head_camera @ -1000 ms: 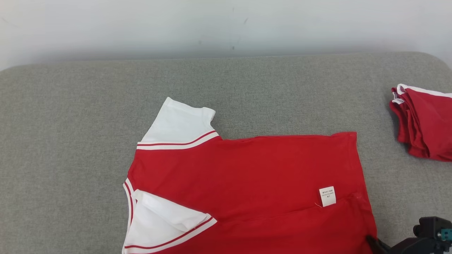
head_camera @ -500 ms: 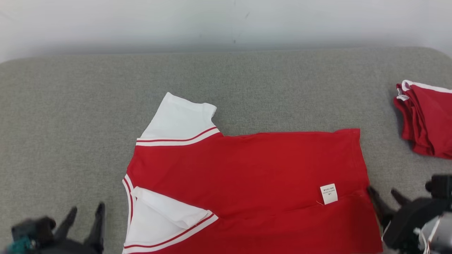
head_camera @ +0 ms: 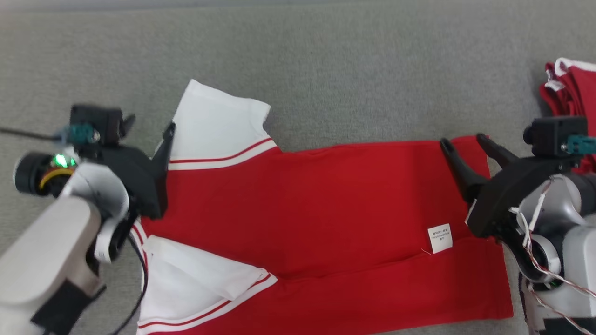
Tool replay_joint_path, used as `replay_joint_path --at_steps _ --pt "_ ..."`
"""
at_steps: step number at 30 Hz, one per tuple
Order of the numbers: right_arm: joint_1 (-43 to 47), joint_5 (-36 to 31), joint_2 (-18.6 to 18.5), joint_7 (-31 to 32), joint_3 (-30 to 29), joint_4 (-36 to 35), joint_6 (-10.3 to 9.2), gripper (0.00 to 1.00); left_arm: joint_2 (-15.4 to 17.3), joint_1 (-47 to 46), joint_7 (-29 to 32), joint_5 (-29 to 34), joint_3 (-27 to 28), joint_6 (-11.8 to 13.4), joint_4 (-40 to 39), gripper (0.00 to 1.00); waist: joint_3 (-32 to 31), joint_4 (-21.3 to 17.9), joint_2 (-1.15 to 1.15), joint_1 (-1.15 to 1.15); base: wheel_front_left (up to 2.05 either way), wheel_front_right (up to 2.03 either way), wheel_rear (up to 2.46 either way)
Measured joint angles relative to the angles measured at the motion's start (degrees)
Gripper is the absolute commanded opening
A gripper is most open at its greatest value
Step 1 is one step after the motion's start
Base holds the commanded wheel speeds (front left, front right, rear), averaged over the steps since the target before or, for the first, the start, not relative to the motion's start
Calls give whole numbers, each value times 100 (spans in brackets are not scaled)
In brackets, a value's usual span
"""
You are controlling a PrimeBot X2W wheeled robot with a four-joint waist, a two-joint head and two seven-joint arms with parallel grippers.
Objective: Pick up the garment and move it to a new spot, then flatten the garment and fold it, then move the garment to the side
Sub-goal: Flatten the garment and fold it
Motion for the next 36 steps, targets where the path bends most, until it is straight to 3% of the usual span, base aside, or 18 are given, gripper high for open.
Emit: replay_joint_path --at_steps 9,15,23,24,25,26,30,32,36 --pt "-721 21 -122 -341 648 339 0 100 -201 -1295 279 166 -78 -375 1477 100 649 -389 0 0 0 0 0" --pt "-755 157 -138 -542 742 586 0 100 -207 -1664 353 177 -108 -481 1872 100 937 -699 0 -1 0 0 0" --pt "-747 227 -140 -643 824 733 0 100 -114 -1791 879 186 -223 -531 1935 100 924 -783 0 -2 0 0 0" --pt "-751 237 -140 -646 844 747 0 100 -102 -1791 918 151 -226 -536 1929 95 912 -788 0 -2 0 0 0" --pt "-755 249 -141 -646 857 757 0 100 -87 -1791 958 146 -233 -561 1923 79 903 -795 0 -2 0 0 0" --pt "-759 258 -141 -646 878 760 0 100 -74 -1791 993 145 -252 -576 1909 46 896 -806 0 -2 0 0 0" --pt "-763 308 -170 -639 925 737 0 100 -109 -1775 1010 125 -310 -577 1852 13 895 -866 0 -2 0 0 0" --pt "-764 311 -197 -637 935 728 0 100 -119 -1764 975 123 -322 -577 1849 0 911 -892 0 -2 0 0 0" --pt "-761 307 -243 -604 936 704 0 100 -92 -1721 902 141 -337 -579 1857 0 906 -920 0 -2 0 0 0"
